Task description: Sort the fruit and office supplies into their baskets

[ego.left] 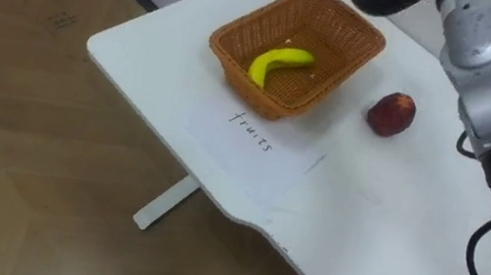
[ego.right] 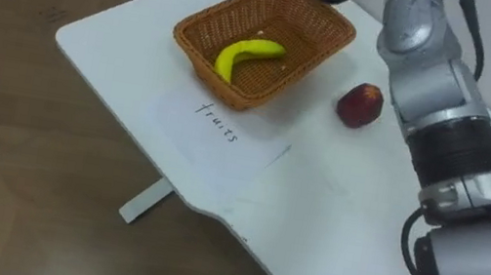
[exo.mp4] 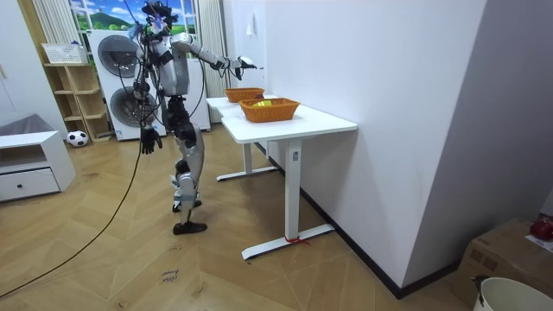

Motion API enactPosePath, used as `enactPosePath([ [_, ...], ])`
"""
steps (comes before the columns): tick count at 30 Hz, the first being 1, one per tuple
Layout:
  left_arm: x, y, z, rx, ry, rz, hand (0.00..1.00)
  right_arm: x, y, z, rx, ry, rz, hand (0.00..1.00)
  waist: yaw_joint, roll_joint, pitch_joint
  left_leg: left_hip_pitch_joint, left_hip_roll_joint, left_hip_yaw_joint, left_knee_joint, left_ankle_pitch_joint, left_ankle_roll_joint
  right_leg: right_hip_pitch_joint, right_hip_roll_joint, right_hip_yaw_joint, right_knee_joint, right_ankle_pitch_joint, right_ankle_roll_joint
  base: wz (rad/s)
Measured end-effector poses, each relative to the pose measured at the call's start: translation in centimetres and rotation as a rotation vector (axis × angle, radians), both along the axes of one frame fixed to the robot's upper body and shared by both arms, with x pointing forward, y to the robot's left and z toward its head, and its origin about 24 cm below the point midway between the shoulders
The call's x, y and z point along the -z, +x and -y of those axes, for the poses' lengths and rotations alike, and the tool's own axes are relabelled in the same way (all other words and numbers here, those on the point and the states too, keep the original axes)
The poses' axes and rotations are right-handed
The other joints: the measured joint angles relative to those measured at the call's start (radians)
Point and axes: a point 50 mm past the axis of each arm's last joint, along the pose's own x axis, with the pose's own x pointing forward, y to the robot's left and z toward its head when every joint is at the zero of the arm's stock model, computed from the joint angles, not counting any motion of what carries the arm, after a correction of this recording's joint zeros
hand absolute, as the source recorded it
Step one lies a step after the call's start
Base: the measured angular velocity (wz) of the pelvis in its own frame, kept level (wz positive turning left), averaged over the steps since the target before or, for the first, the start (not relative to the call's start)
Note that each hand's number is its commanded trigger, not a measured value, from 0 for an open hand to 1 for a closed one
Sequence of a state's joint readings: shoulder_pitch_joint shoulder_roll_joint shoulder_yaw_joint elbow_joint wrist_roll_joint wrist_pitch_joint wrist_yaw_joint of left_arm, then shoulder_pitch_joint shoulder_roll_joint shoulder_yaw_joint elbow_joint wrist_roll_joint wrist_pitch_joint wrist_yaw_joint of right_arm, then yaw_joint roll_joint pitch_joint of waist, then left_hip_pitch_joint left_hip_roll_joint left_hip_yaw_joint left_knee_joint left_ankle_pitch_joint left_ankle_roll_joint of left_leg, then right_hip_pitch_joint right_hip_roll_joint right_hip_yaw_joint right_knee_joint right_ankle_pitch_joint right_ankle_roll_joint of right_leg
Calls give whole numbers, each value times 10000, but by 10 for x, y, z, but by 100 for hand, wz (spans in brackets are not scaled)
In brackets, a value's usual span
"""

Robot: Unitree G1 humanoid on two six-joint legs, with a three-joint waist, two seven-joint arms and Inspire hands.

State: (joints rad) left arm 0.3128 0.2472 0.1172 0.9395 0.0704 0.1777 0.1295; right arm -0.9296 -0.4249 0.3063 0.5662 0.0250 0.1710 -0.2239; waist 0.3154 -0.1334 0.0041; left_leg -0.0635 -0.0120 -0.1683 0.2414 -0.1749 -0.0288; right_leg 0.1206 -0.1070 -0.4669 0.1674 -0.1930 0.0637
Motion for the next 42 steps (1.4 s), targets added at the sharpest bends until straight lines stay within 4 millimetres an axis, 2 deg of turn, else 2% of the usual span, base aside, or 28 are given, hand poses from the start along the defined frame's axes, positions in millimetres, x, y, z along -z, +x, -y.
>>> enactPosePath([
  [1, 1, -1, 3, 7, -8, 6, 0, -2, 0, 4, 189, 427, 120, 0, -184, 27, 16, 73, -1, -2, -19, 0, 0, 84, -1, -7, 7, 0, 0, -4],
  [4, 4, -1, 12, -59, -189, 35, 0, -8, -1, 15, 657, 1736, 480, 0, -440, 95, 51, 114, -2, 63, -9, -1, 1, 89, -13, 18, 5, 0, 0, -5],
  [8, 5, 3, 17, -71, -315, 149, 0, -8, -2, 20, 863, 2755, 531, 0, -641, 293, 30, 128, 7, 141, -18, 1, 5, 75, -19, -16, 14, 0, -1, -6],
  [10, 6, 4, 19, 96, -304, 103, 0, -4, -2, 23, 1006, 3365, 425, 0, -756, 477, 30, 155, 4, 182, -26, 9, 18, 84, -36, -30, 19, 1, -1, -5],
  [12, 7, 3, 21, 81, -344, 62, 0, 1, -3, 29, 1235, 4158, 283, 0, -806, 563, 46, 181, -3, 225, -30, 20, 35, 102, -54, -8, 23, 1, -1, -2],
  [14, 7, -1, 22, -4, -355, -76, 0, 9, -4, 36, 1484, 4972, 45, 0, -863, 583, 43, 224, -2, 287, -44, 23, 39, 129, -65, 17, 21, 1, -1, -3],
  [18, 7, -1, 25, -25, -367, -219, 0, 26, -8, 45, 1849, 6163, -428, 0, -889, 578, 37, 217, 4, 428, -64, 22, 41, 33, -68, 343, 17, 1, -1, -10],
  [22, 7, 2, 25, 2, -315, -127, 0, 32, -8, 49, 2195, 6329, -550, 0, -915, 575, 34, 239, 1, 460, -67, 23, 43, 20, -62, 524, 14, 1, -1, -4],
  [30, 7, -1, 25, -79, -276, -325, 0, 41, -8, 52, 2415, 6457, -895, 0, -876, 600, 24, 237, -4, 441, -43, 24, 44, 8, -60, 501, 9, 1, -1, 1],
  [35, 7, -3, 26, -100, -325, -352, 0, 57, -10, 49, 1903, 6471, -1515, 0, -868, 716, -39, 268, -2, 446, -47, 27, 48, 38, -62, 497, 11, 1, -1, 0],
  [37, 8, -2, 26, -94, -347, -346, 0, 64, -12, 48, 1712, 6453, -1792, 0, -860, 760, -57, 243, 2, 447, -75, 30, 53, 12, -63, 452, 20, 1, -1, 0],
  [42, 8, -4, 27, -73, -382, -379, 0, 73, -14, 48, 1688, 6331, -2081, 0, -850, 783, -42, 224, 0, 449, -88, 34, 59, 0, -93, 213, 43, 1, -1, 0],
])
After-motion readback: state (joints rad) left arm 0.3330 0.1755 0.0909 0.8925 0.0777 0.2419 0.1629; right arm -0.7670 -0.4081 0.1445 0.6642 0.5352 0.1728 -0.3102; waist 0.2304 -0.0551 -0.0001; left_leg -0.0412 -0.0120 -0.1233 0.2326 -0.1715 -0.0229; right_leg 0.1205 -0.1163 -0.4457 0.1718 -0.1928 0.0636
